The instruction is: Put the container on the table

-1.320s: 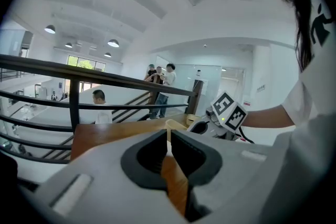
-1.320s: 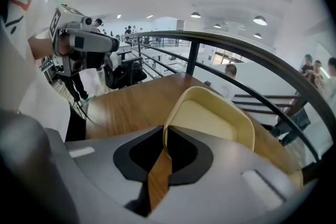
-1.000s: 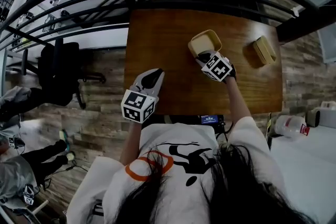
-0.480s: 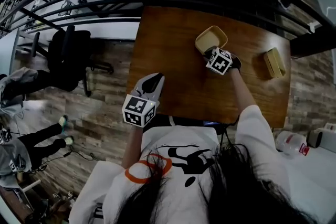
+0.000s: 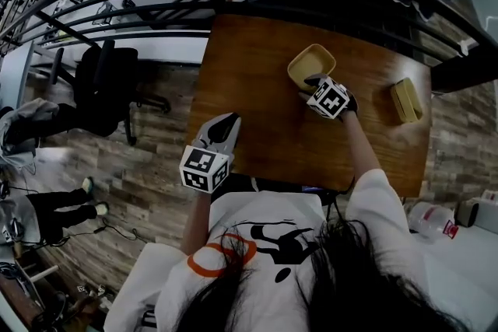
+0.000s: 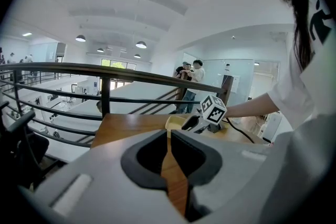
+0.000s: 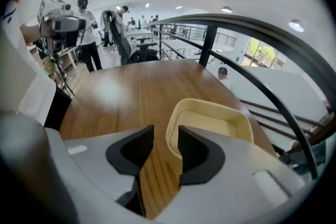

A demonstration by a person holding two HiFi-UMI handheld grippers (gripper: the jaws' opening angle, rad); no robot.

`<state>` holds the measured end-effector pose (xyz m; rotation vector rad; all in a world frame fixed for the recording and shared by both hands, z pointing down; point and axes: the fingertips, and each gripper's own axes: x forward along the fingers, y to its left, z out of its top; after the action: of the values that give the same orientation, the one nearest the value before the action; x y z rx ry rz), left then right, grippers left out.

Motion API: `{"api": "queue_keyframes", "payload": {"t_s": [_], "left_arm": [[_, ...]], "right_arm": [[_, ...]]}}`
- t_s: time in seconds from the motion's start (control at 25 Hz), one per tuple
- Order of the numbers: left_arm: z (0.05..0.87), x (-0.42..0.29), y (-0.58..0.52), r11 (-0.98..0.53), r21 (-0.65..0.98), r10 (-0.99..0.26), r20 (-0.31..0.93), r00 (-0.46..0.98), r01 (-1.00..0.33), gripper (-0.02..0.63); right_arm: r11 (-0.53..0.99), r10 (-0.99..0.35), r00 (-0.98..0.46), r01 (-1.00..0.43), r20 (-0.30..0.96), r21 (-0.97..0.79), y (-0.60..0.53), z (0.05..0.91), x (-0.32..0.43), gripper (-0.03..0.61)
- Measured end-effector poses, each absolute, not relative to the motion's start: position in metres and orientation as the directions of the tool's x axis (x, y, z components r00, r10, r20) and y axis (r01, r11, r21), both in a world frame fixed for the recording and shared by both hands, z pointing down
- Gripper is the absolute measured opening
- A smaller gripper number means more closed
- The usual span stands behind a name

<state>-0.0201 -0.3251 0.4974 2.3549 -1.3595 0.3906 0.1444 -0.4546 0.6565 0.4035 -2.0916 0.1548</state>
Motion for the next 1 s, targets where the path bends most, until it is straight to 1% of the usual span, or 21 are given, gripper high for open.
{"api": "queue_keyframes", "payload": {"t_s": [0.24,0.4,0.68,1.0], "left_arm": [[0.499,-0.005,-0.324,-0.478,0.196,-0.751,0.415,0.513,-0.857,0.002],[0.495,0.008,-0.32,-0.492,0.19,-0.747,0.409,0.524,-0.85,0.002],[0.495,0.028,-0.305,-0.541,0.185,-0.71,0.422,0.564,-0.82,0.002],[0.482,0.036,-0.295,-0.618,0.164,-0.667,0.408,0.623,-0.769,0.002]], "right_arm": [[0.851,-0.331,-0.599,-0.523,0.73,-0.044,-0.441,0.615,0.149,0.143],[0.785,-0.402,-0.64,-0.609,0.654,-0.113,-0.421,0.59,0.153,0.107],[0.703,-0.496,-0.671,-0.683,0.551,-0.198,-0.384,0.563,0.154,0.048],[0.608,-0.588,-0.643,-0.751,0.49,-0.256,-0.35,0.542,0.15,0.021]]}}
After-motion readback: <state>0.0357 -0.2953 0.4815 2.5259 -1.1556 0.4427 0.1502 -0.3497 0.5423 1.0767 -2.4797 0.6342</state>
